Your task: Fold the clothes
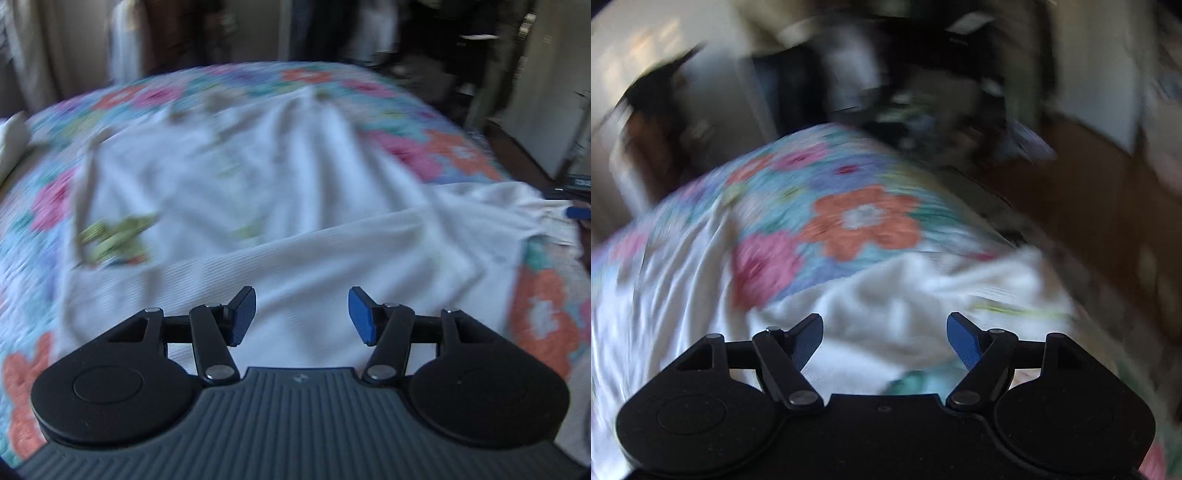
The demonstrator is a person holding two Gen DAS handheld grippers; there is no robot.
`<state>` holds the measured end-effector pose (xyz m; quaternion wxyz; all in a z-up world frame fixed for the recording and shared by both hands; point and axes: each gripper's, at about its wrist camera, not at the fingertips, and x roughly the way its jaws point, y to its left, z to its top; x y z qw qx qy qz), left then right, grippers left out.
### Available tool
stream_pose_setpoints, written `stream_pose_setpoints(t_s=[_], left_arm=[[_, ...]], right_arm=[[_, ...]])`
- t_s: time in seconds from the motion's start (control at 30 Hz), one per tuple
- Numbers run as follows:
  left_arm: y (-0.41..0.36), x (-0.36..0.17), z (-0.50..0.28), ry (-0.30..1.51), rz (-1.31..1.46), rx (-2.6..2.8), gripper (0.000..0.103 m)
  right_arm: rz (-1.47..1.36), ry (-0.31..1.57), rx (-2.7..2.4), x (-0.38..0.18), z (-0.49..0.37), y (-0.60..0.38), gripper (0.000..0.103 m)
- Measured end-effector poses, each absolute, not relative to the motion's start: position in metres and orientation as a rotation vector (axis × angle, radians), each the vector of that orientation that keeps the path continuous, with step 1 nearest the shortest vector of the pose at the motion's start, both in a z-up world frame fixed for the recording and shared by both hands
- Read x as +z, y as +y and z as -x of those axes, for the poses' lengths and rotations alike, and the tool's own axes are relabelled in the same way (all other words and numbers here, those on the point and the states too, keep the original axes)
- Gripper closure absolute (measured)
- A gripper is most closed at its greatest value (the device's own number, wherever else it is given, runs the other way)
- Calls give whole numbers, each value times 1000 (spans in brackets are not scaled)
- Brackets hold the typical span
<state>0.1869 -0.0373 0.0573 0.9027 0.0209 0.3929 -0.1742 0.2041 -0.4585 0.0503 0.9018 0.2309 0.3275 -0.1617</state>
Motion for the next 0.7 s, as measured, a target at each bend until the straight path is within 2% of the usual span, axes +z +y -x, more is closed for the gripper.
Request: stream_pose_setpoints(t_s=[0.27, 0.43, 0.63, 0.67, 0.7], left_arm=[[-170, 38, -211, 878, -15, -553, 48], [-210, 12, -231, 957, 61, -540, 48], [-219, -9, -236, 1004, 71, -493, 48], [-218, -12, -237, 1009, 74, -486, 48], [-216, -14, -237, 1012, 80, -481, 48]], right_arm=[[-584, 647, -359, 38, -180, -493, 25], [-749, 667, -493, 16, -168, -529, 25], [-633, 733, -593, -13, -183, -544, 25], [-638, 720, -557, -15, -184, -545, 26], [-645, 701, -516, -17, -184, -545, 38]])
